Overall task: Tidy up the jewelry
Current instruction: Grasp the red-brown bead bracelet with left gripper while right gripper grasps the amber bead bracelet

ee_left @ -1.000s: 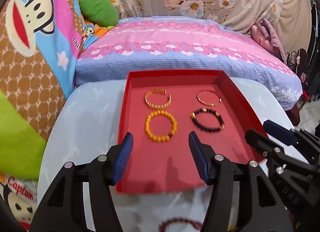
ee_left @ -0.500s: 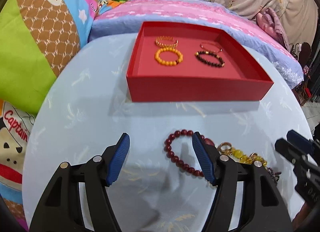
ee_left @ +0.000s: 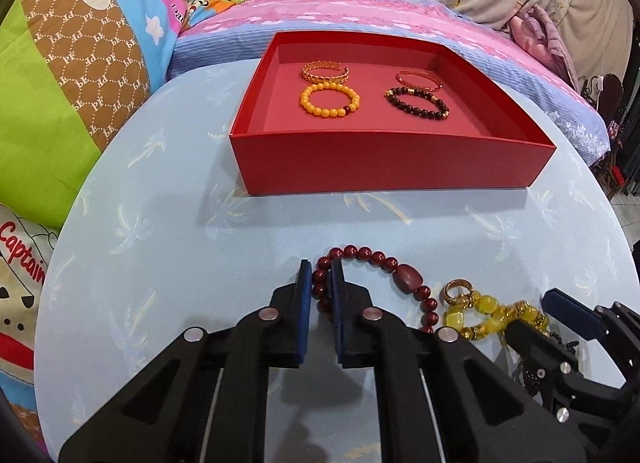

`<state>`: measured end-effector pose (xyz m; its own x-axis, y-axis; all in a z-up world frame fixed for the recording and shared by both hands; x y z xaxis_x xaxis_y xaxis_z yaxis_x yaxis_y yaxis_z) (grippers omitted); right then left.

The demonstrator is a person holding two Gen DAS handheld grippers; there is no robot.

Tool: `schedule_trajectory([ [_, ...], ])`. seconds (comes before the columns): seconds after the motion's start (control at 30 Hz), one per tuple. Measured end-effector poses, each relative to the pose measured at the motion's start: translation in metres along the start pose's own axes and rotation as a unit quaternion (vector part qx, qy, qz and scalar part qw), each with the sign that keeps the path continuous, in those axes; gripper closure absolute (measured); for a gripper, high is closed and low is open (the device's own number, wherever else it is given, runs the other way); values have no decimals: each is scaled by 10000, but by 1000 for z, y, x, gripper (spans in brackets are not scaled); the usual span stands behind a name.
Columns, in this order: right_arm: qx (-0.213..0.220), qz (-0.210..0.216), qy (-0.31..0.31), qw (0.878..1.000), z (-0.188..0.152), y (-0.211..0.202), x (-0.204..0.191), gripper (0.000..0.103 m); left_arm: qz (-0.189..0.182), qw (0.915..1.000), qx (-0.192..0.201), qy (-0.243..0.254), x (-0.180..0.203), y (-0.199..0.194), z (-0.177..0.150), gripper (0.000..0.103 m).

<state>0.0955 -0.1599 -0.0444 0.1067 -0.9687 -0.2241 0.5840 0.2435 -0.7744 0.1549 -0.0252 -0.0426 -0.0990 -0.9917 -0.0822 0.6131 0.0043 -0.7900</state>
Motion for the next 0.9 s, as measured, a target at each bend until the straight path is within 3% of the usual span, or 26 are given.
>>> schedule_trajectory([
  [0.3,104,142,160,9997,-2,-12,0,92,-192,9996,-128,-168,-4,-9,-12,95],
  [0.33,112,147,178,9997,-2,-13,0,103,-217,9995,-137,-186,-4,-10,-13,96],
  [0.6,118,300,120,9994,-2,-22,-2,101,-330,9988,-220,-283,-7,-14,-18,95],
  [0.67,142,260,68,9995,0,-22,-4,87,-294,9990,-223,-269,-6,-14,-17,95],
  [0.73,142,214,46,9997,0,-21,-2,79,-266,9991,-225,-260,-6,-13,-16,95],
  [0.9,46,174,17,9998,-4,-12,3,79,-211,9994,-201,-200,-5,-9,-13,94],
])
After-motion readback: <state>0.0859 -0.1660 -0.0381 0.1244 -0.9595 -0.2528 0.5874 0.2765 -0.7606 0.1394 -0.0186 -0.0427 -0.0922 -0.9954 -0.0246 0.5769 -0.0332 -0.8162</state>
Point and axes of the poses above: each gripper's, at about its wrist camera, not at the fingertips, and y roughly the way its jaws point, x to its right, z to its top, the point moved 6 cm from there along y, roughly the way its jaws point, and after that the axes turned 9 degrees about z, right-handed, at the moved point
